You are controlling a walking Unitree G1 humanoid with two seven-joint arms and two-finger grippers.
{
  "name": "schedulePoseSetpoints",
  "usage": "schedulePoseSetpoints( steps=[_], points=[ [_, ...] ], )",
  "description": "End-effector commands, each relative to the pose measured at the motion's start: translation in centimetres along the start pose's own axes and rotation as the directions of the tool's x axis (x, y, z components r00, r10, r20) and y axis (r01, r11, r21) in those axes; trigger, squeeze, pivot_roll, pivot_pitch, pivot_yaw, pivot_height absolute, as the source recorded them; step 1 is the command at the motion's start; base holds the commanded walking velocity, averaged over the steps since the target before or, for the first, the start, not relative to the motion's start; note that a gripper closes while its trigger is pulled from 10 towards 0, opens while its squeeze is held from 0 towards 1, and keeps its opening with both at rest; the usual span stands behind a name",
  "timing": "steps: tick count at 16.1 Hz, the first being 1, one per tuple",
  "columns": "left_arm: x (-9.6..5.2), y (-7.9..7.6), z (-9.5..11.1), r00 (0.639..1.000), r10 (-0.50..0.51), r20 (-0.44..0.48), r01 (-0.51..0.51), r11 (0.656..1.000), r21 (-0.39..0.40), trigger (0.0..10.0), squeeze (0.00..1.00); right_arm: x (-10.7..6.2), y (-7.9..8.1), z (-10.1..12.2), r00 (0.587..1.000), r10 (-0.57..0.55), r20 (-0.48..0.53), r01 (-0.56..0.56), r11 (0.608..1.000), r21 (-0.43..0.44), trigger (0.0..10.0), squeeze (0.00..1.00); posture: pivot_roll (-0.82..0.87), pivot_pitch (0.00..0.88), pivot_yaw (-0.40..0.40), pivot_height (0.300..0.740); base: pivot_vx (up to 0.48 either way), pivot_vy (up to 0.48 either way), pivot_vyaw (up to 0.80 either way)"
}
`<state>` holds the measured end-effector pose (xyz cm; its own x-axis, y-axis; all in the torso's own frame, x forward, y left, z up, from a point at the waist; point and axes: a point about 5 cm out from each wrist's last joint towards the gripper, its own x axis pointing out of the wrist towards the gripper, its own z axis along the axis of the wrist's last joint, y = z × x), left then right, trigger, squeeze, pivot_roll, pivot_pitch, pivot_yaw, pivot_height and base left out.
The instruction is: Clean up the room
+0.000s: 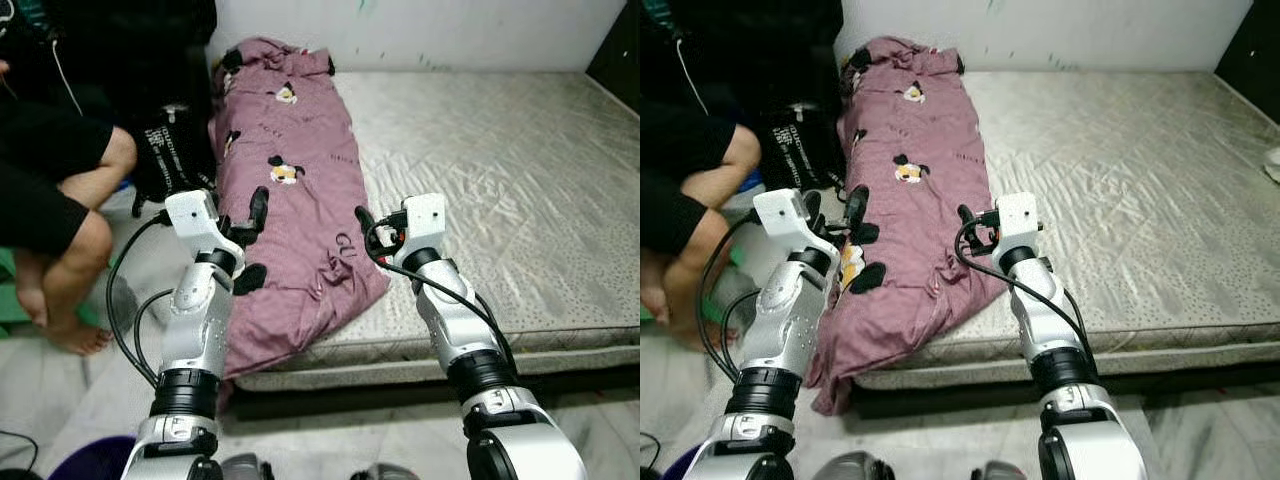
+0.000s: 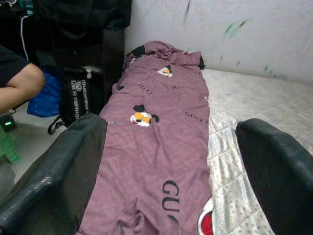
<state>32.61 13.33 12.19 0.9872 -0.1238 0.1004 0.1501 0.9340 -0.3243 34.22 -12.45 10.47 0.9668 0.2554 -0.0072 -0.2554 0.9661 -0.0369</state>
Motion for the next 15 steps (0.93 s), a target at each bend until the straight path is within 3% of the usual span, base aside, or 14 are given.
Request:
schedulePoseSetpoints(
  steps=[1, 7, 15],
  points=[
    [0.03, -0.14, 0.25, 1.000, -0.010, 0.013, 0.010, 1.000, -0.001, 10.0, 0.00, 0.20, -0.24, 0.36, 1.000, -0.005, 0.009, 0.005, 1.000, -0.001, 10.0, 0.00, 0.00, 0.000, -0.024, 0.740, 0.458, 0.000, 0.00],
    [0.07, -0.01, 0.39, 1.000, -0.012, 0.016, 0.012, 1.000, 0.006, 10.0, 0.00, 0.33, -0.11, 0.41, 1.000, -0.006, 0.009, 0.006, 1.000, 0.003, 10.0, 0.00, 0.00, 0.000, -0.017, 0.740, 0.477, 0.000, 0.00],
    [0.34, 0.24, 0.43, 1.000, 0.023, 0.007, -0.023, 1.000, 0.002, 10.0, 0.00, 0.51, -0.16, 0.53, 1.000, -0.015, 0.011, 0.015, 1.000, 0.015, 10.0, 0.00, 0.01, 0.000, -0.019, 0.740, 0.000, 0.000, 0.00]
  ],
)
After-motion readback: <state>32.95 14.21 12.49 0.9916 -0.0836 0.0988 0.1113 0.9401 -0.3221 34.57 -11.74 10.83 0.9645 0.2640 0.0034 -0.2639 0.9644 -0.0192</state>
